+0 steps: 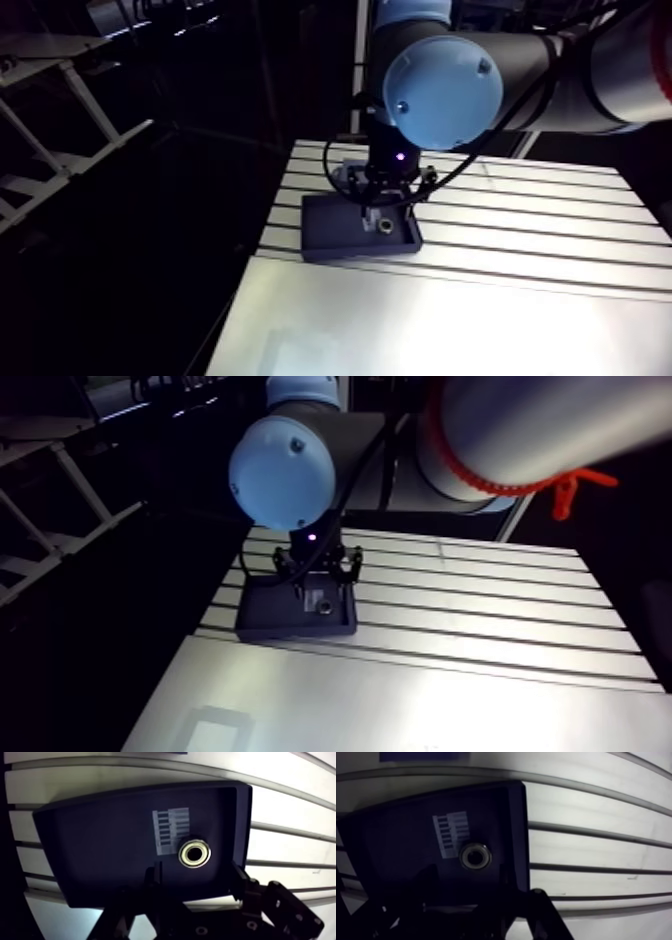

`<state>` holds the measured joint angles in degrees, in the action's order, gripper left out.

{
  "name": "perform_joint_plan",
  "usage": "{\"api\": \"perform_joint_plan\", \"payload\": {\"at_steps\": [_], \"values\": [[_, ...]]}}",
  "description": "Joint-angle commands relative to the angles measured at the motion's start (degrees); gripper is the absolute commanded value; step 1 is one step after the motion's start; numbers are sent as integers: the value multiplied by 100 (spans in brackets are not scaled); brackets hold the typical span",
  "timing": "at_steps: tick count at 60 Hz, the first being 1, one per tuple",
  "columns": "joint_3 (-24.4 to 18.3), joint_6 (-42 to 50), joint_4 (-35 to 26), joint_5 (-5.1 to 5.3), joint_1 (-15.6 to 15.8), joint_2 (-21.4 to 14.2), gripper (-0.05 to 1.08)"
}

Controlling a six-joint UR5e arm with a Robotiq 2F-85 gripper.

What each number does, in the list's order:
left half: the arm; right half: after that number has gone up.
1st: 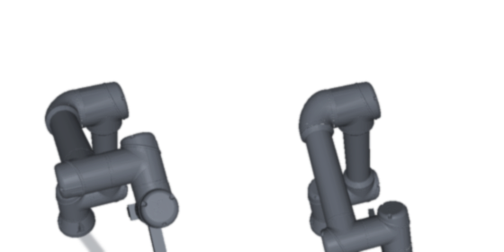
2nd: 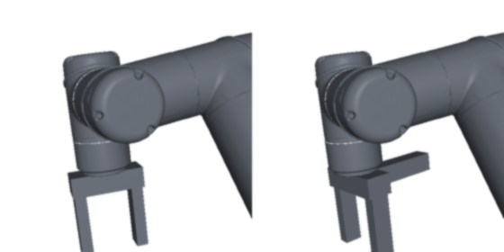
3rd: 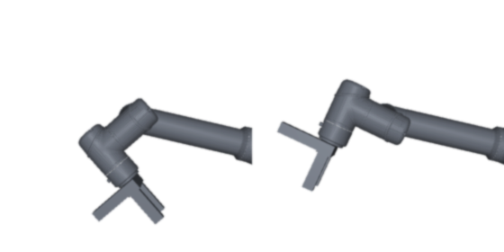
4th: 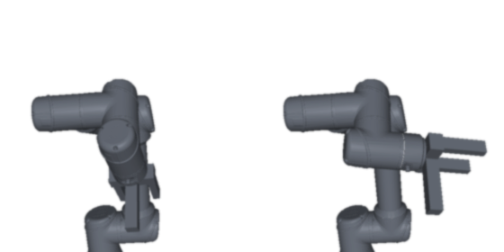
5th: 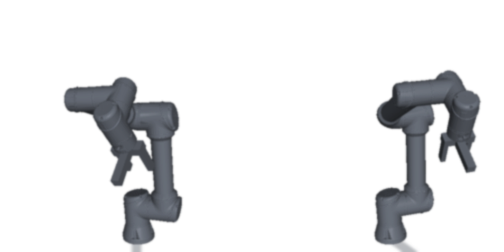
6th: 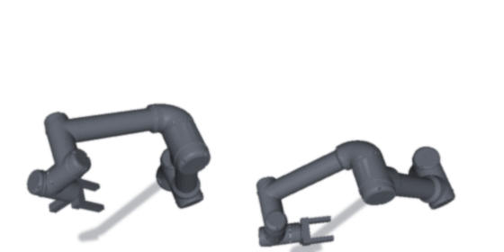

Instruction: Pick up the bearing and press it into the housing until flush.

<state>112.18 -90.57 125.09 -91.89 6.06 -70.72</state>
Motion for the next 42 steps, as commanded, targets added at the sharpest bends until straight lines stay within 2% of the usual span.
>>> {"api": "perform_joint_plan", "payload": {"at_steps": [1,16,42], "values": [[-16,-9,45,0,-8,62,32],[-33,-16,115,-9,-17,148,36],[-33,-35,126,0,-19,213,38]]}}
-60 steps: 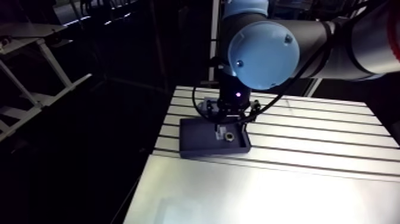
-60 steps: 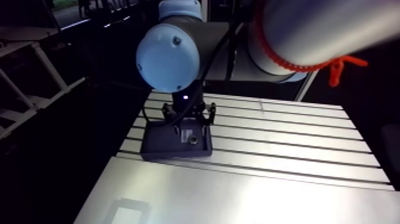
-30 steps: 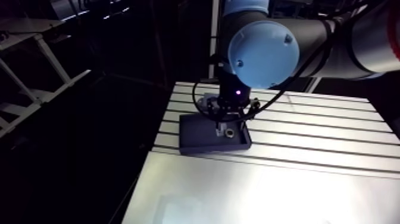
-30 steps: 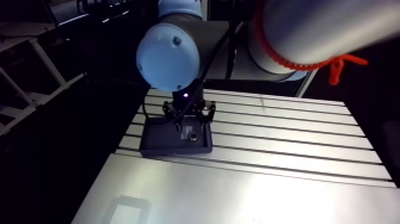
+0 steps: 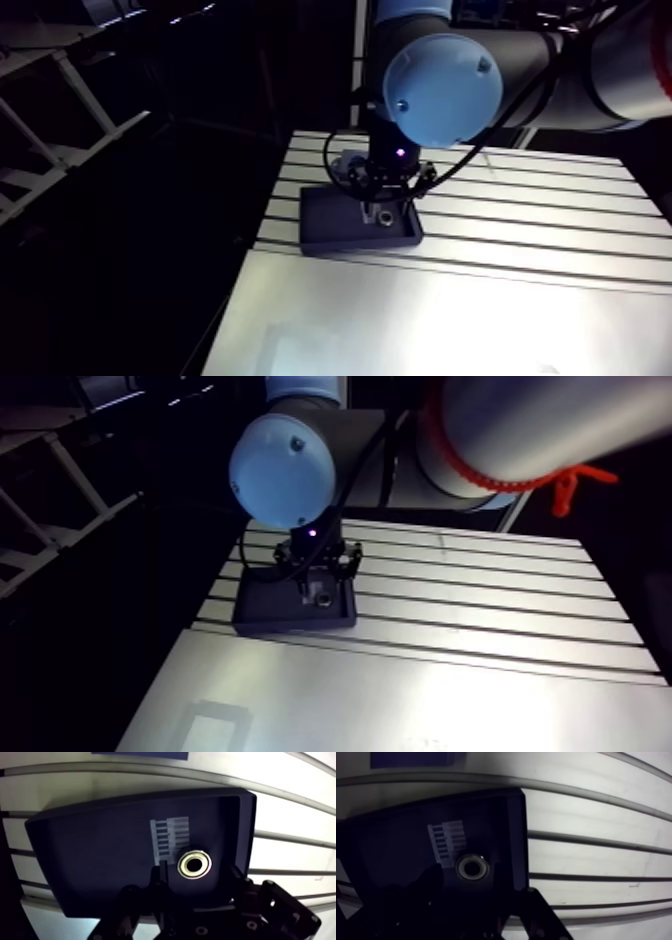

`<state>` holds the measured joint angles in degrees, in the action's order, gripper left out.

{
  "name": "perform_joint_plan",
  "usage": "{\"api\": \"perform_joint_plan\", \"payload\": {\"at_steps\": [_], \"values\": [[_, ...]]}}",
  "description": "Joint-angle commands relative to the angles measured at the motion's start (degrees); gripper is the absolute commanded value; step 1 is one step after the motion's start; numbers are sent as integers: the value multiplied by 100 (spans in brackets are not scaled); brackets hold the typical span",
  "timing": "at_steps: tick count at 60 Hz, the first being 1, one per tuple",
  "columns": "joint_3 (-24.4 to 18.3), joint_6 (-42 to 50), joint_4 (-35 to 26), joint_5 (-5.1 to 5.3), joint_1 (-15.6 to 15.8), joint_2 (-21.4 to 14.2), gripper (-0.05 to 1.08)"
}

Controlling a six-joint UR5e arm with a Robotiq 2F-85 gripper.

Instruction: Pick up the bearing and press it into the housing until flush.

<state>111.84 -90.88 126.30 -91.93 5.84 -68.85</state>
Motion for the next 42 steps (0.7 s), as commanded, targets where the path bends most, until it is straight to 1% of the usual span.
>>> {"api": "perform_joint_plan", "payload": {"at_steps": [1,9,42], "values": [[0,-4,5,4,3,26,38],[0,-5,5,4,-4,86,40],[-16,-13,14,-5,-4,140,43]]}}
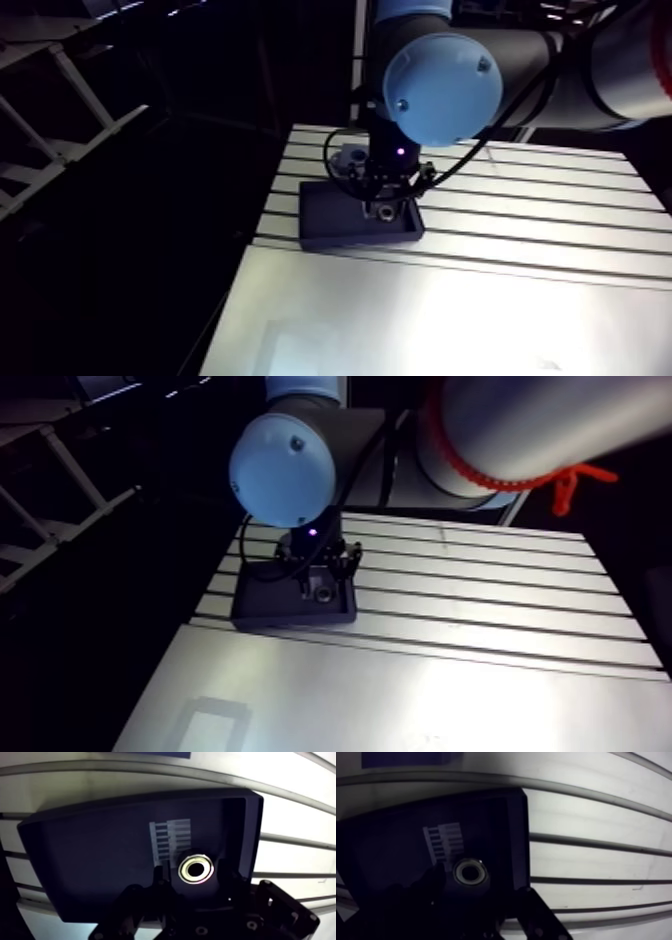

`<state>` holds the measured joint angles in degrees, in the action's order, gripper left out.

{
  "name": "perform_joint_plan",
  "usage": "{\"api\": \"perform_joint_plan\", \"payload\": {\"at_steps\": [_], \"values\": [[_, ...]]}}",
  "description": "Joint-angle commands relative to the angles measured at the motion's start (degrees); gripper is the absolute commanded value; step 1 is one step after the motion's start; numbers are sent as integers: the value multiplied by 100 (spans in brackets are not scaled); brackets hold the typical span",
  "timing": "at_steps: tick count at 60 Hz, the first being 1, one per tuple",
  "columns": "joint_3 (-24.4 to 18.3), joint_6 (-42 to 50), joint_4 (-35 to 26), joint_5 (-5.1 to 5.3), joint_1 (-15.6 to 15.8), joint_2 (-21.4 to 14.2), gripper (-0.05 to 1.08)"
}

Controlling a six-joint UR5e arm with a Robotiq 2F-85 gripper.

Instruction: Pick up the bearing and press it into the housing until flush.

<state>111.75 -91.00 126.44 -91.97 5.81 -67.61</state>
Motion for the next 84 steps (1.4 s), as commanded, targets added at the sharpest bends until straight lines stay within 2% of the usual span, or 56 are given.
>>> {"api": "perform_joint_plan", "payload": {"at_steps": [1,46,84], "values": [[-8,-1,0,-1,0,23,43],[-8,-1,-9,7,0,43,50],[-17,-9,-9,8,-18,68,52]]}}
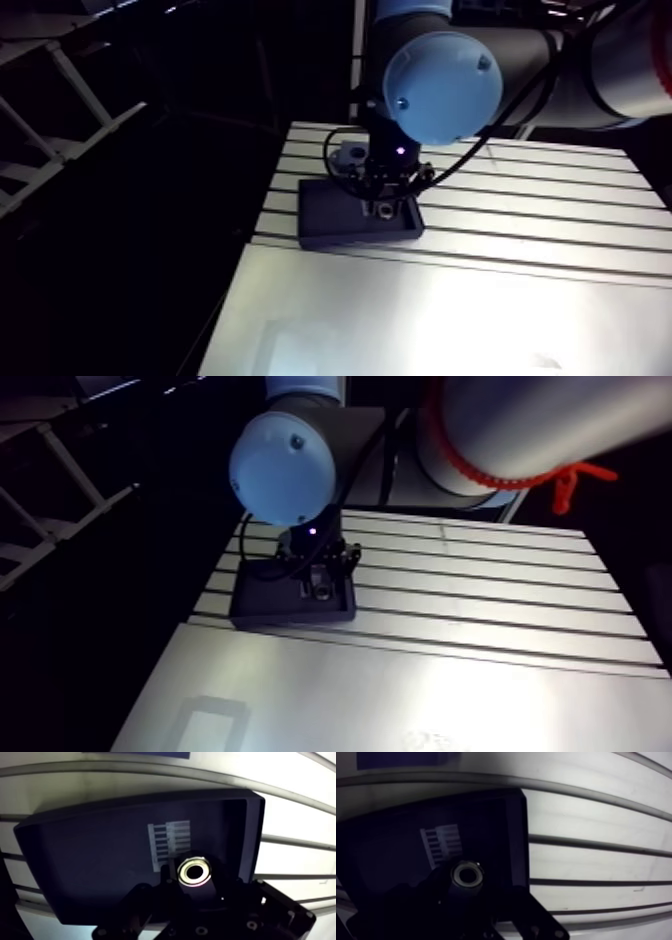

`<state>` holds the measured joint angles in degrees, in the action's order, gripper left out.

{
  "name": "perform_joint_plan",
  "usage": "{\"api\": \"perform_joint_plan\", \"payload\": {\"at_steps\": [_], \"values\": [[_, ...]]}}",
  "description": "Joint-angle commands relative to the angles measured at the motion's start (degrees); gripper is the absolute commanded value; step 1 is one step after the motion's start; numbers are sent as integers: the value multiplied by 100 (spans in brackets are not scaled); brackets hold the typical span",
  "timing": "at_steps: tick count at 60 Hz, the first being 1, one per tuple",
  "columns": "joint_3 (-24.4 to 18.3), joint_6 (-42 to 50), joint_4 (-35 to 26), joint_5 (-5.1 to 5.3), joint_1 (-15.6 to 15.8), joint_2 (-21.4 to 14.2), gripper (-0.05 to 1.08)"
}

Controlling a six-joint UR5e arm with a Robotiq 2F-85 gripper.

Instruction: Pick up the bearing and press it into the housing until flush.

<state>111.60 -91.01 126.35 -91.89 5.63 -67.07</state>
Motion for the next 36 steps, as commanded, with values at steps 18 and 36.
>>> {"api": "perform_joint_plan", "payload": {"at_steps": [18,36], "values": [[-2,-1,0,9,0,16,55],[-45,0,-50,28,33,-121,57]]}}
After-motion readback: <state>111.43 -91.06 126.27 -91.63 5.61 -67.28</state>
